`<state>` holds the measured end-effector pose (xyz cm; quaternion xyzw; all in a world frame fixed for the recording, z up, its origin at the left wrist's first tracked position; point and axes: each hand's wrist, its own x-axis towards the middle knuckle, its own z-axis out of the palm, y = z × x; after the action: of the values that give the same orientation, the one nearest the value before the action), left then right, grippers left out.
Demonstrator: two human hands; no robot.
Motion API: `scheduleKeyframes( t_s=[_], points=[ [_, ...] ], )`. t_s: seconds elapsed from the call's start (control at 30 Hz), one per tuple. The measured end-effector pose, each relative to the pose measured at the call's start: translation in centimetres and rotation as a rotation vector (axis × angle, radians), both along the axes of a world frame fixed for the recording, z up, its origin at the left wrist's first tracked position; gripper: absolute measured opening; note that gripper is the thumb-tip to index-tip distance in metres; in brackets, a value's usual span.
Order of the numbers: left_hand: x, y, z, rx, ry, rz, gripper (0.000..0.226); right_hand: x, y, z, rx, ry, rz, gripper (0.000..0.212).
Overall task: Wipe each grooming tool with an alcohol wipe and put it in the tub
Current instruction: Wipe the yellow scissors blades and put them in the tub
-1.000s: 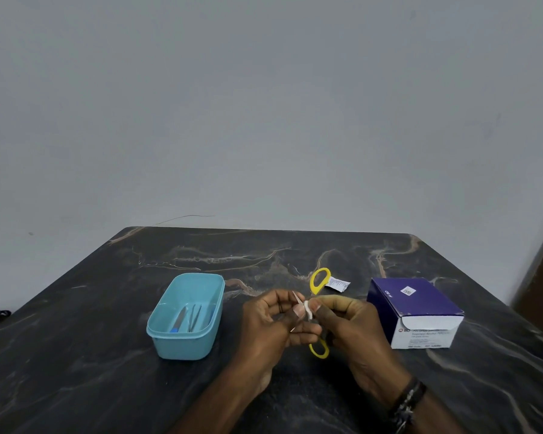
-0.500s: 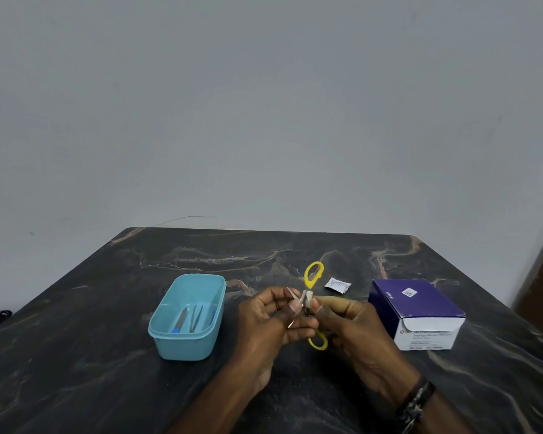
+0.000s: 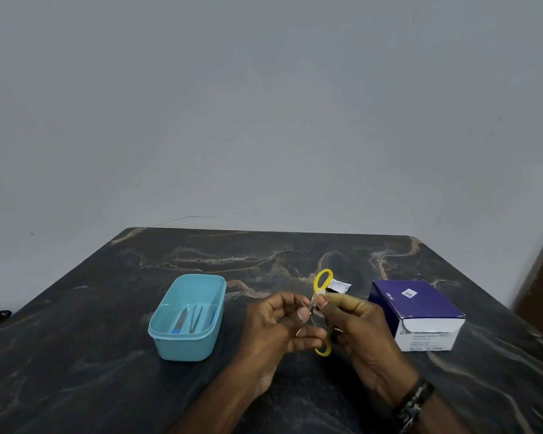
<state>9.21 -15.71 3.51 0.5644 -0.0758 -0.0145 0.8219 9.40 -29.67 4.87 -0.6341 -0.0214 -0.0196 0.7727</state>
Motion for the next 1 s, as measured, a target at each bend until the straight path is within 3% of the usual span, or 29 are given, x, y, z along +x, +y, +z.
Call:
scheduleKeyframes(
  t_s=[0.33, 0.5, 0.77, 1.0],
  points=[
    [0.17, -0.02, -0.15, 0.054, -0.008, -0.013, 0.004, 0.34, -0.36, 0.06, 0.084, 0.001, -0.076, 0.012],
    [0.29, 0.02, -0.21, 0.090, -0.002, 0.039, 0.007, 0.20, 0.00, -0.18, 0.009, 0.036, -0.001, 0.015],
    [0.14, -0.10, -0.11, 0.119, -0.014, 0.016, 0.007, 0.37, -0.70, 0.32, 0.152, -0.011, -0.105, 0.012],
    [0.08, 0.13, 0.04, 0.123, -0.005, 0.038, 0.008, 0.51, -0.19, -0.58, -0.023, 0.012, -0.001, 0.025]
  ],
)
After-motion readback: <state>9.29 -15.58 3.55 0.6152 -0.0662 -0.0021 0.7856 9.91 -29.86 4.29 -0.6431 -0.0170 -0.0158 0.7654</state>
